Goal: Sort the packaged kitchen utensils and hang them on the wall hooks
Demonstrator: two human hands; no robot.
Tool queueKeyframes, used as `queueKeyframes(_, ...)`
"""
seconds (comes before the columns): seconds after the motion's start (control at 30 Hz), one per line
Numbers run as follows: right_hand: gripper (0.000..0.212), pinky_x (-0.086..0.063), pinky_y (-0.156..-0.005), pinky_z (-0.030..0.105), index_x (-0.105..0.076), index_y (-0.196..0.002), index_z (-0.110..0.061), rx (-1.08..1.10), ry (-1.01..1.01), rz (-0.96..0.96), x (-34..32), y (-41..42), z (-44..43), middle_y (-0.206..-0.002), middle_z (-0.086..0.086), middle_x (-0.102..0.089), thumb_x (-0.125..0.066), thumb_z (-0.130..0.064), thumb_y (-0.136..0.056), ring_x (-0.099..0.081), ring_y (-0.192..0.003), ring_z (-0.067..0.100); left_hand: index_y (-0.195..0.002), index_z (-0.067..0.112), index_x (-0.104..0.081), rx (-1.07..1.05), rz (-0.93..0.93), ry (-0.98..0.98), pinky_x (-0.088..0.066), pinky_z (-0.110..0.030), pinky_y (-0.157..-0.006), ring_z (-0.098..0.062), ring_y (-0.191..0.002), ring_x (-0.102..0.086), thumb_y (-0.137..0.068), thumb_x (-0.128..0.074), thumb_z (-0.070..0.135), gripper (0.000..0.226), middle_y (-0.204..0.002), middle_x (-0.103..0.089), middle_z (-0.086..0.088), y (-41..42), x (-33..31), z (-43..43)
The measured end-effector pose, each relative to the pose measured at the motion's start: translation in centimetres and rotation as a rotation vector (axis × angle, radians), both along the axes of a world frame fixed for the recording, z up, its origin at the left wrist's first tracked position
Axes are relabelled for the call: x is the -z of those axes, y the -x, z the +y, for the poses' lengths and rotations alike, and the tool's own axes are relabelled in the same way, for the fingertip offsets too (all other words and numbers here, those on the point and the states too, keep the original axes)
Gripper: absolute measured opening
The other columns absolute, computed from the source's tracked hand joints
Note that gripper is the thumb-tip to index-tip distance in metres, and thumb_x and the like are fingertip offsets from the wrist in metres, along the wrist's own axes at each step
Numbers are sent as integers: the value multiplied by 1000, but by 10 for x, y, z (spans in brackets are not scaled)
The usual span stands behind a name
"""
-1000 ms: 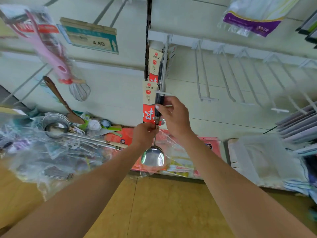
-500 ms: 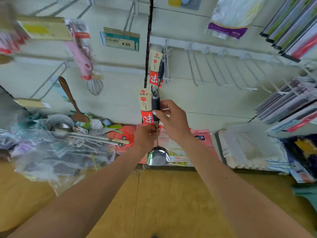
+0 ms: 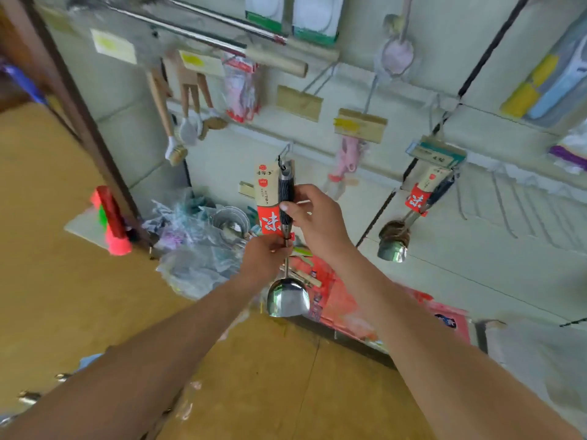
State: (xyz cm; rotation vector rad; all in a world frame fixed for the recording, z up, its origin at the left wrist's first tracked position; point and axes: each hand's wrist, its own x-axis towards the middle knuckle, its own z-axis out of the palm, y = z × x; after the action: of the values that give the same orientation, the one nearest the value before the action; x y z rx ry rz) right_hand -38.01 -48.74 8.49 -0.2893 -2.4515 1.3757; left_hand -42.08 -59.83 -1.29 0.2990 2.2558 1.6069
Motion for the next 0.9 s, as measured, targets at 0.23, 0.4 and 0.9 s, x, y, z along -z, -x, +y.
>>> queueKeyframes(0.23,22,-58,-81,42,-63,-112,-8,-255,-37,-9,-10,82,-182,-105,0,-70,-66,-19,-92,-67,-92,13,-87,15,-73,-278,-36,42,-54,-43,-74,-27,-81,-68,-84,-72,13,3,-88,-74,-12,51,-9,-185)
queueKeyframes(0.4,22,-57,-80,40,-65,-109,-6,-435,6,-31,8,114,-313,-97,1,-70,-67,-17,-91,-68,-87,16,-91,13,-74,-501,-94,107,-55,-43,-74,-22,-77,-66,-85,-72,17,8,-87,-74,-9,57,5,-314)
queueKeyframes(0.9,16,-59,-75,50,-65,-105,-8,-880,111,-362,236,143,-562,-93,-2,-67,-67,-18,-92,-70,-88,23,-92,13,-74,-927,-386,313,-43,-29,-64,-24,-75,-62,-88,-66,15,9,-82,-70,-10,-3,183,-524)
